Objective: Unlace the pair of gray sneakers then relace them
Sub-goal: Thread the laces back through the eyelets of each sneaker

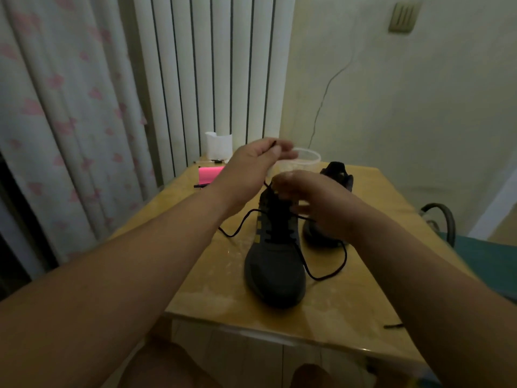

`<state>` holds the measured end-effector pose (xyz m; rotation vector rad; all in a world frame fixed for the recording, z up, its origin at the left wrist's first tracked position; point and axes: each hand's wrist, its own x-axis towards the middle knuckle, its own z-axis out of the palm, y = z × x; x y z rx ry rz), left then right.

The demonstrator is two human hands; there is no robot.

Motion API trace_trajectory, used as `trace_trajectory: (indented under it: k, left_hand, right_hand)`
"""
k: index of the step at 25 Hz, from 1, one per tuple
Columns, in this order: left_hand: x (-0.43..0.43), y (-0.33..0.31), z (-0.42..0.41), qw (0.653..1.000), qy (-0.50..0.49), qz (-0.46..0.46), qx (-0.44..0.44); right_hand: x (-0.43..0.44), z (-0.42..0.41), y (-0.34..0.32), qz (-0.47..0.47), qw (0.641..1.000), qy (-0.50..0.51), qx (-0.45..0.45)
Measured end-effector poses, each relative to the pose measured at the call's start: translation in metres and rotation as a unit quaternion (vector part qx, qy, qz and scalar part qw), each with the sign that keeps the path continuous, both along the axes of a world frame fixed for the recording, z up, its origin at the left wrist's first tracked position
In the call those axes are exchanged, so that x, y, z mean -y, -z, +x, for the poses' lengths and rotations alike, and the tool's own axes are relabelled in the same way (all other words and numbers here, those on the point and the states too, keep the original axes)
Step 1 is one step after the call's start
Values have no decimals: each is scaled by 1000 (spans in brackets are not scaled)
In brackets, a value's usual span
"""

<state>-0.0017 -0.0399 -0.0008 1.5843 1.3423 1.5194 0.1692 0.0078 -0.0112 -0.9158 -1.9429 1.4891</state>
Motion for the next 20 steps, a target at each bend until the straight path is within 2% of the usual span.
trace_trajectory:
  k: [2, 4, 5, 7, 8, 10, 12, 14, 18, 20]
  left_hand:
    - [-4, -4, 4, 999, 43, -1, 29]
    - [-8, -6, 6, 996, 80, -6, 40]
    - [-11, -6, 6, 995, 91, -11, 43]
    - [-15, 0, -1, 994, 100, -29, 42]
    - [-16, 5, -8, 995, 87, -46, 24]
    - [-19, 19, -28, 990, 32, -115, -74]
    - [-23, 32, -54, 948, -2, -204, -244]
    - [-27, 39, -67, 905, 12, -259, -338]
    - [-28, 38, -73, 874, 117, -301, -363]
    - [-29, 29, -80, 894, 130, -297, -308]
  right_hand:
    - [-2, -9, -4, 128, 992, 16, -13]
    - [-5, -17, -11, 180, 981, 2, -72]
    - [-8, -19, -12, 161, 981, -18, -104]
    - [-11, -20, -7, 60, 988, -47, -138]
    - [-15, -18, -1, 28, 992, -29, -117]
    - [-26, -10, 17, 42, 998, 46, -26]
    - [-36, -3, 31, 102, 989, 95, 45]
    - [-40, 2, 36, 140, 981, 119, 57]
    - [-37, 8, 42, 124, 982, 137, 31]
    - [-36, 13, 47, 149, 978, 140, 39]
